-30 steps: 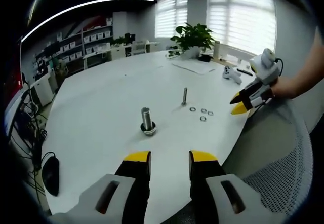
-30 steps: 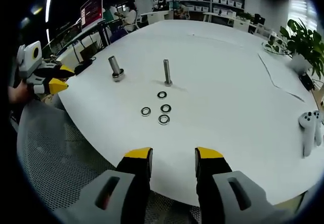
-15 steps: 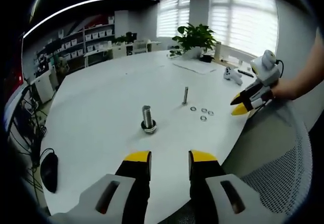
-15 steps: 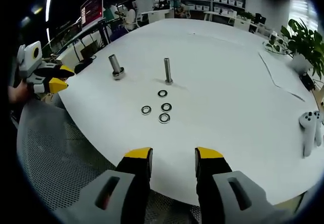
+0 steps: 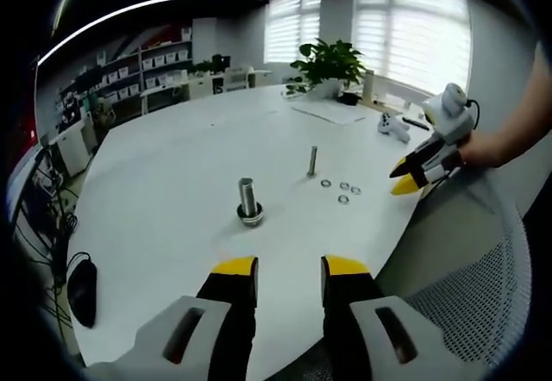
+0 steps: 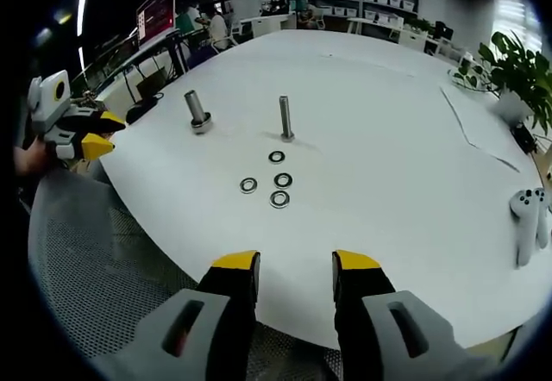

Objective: Place the washer onto the threaded stud by aligning its center hole with the stud, sliding it down to the base, and recovering from edge contact or off-axis alignment until the washer reaches the visible bottom stop.

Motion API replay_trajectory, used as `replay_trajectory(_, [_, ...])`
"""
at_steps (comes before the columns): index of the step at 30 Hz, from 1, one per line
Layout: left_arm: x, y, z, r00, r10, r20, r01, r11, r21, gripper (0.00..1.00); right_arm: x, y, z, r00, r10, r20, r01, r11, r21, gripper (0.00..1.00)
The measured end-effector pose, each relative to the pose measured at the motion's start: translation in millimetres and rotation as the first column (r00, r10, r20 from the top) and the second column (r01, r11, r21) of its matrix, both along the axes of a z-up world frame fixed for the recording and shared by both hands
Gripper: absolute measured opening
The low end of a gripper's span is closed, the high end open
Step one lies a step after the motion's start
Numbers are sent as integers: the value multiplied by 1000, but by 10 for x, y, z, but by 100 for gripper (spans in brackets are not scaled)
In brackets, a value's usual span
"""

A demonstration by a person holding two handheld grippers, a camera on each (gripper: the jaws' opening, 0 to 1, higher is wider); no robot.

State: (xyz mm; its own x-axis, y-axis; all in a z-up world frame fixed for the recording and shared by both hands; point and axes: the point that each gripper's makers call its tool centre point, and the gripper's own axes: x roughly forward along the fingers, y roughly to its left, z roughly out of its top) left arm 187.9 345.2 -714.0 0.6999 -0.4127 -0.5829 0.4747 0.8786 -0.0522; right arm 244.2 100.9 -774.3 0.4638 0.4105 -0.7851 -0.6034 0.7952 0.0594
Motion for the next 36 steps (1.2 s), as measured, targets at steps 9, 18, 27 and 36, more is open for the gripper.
replay_trajectory(9, [-22,35,-31,1000,12,-7,-12,1000,-11,27,-6,-2,-8,1000,-1,-4,1,1000,-4,36])
replay_trajectory(18, [-18,13,-52,1000,6,-10,-6,1000,-22,26,-20,-2,-10,1000,0,-9,0,1000,-14,36])
replay_trajectory(27, [-38,-20,-75,1000,-12,-11,12,1000,-22,26,-18,-9,-26,1000,6,-8,-6,1000,-19,37])
replay_trajectory(36, [-62,-46,-122,999,-26,-31,25,999,-21,27,-8,-28,-38,1000,-2,-7,2,1000,-25,37])
